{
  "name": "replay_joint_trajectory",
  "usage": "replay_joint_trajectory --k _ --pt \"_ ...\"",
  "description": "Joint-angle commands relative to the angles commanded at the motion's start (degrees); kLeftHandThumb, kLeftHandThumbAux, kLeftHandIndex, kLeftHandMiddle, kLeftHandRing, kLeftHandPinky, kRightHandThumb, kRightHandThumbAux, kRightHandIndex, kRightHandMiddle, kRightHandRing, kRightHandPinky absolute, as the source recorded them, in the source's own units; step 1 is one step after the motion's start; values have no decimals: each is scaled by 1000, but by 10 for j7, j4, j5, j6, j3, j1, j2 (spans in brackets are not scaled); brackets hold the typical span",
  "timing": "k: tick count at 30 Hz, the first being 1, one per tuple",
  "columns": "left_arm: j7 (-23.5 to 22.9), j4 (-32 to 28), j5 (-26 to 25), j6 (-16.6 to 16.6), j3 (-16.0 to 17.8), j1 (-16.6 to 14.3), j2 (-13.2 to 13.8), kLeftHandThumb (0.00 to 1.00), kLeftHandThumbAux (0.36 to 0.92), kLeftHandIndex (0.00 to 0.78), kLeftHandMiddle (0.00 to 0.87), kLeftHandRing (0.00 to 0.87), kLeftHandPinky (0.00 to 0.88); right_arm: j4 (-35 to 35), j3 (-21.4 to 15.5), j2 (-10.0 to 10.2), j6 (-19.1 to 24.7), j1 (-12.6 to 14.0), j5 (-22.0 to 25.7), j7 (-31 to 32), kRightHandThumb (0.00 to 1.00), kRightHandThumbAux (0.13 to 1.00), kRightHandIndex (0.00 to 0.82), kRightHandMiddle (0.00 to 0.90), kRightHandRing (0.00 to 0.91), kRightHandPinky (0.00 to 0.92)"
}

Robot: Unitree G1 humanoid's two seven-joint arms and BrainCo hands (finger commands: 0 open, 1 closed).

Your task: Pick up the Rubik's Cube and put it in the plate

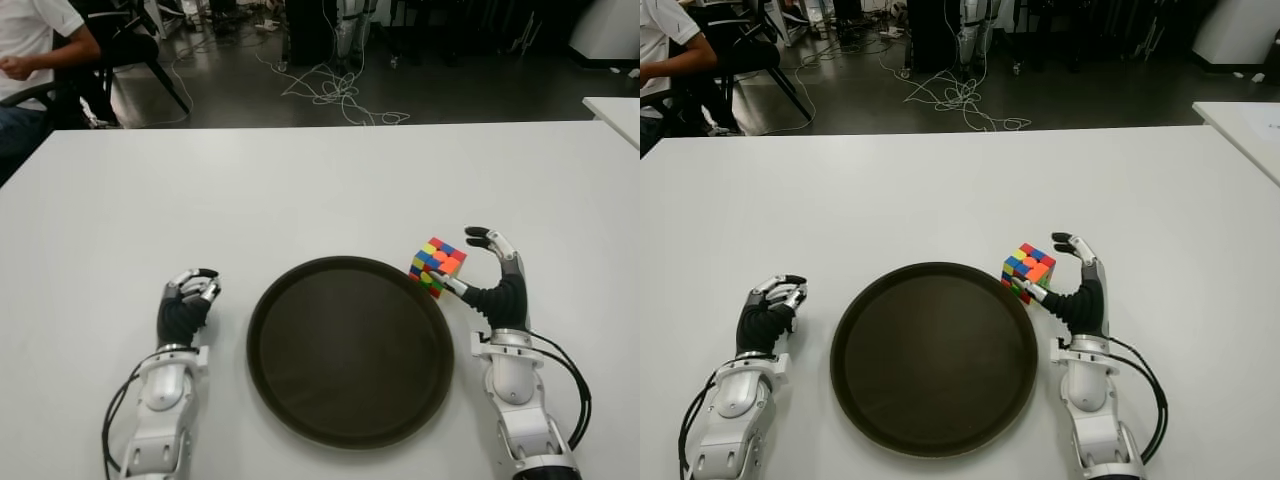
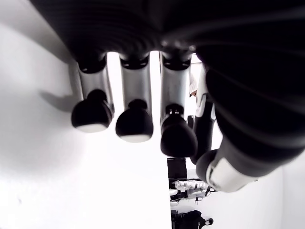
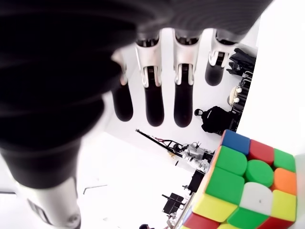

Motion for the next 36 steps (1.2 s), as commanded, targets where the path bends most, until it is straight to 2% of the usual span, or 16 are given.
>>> replay_joint_trajectory --k 7,11,15,24,31,36 --pt "-1 -2 -1 3 -1 1 0 711 704 443 839 841 832 -29 10 -13 69 1 -28 27 0 851 209 213 192 123" --pt "0 0 -1 2 -2 0 -1 711 704 444 836 837 828 -42 18 -33 103 -4 -49 51 0 869 170 189 173 137" --pt "2 0 1 3 -3 0 -2 711 704 444 835 835 825 -57 22 -39 122 -5 -56 62 0 879 149 175 163 131" --pt "6 -3 2 1 -6 1 -5 712 704 444 831 833 825 -70 27 -57 133 -15 -66 102 0 909 114 135 127 123" --pt "10 -5 1 -1 -6 0 -10 712 704 444 832 835 827 -90 26 -58 161 -19 -54 133 0 903 114 138 128 118" --pt "11 -7 3 0 -8 1 -10 711 704 444 831 834 824 -114 31 -67 195 -20 -49 160 0 896 105 129 120 97"
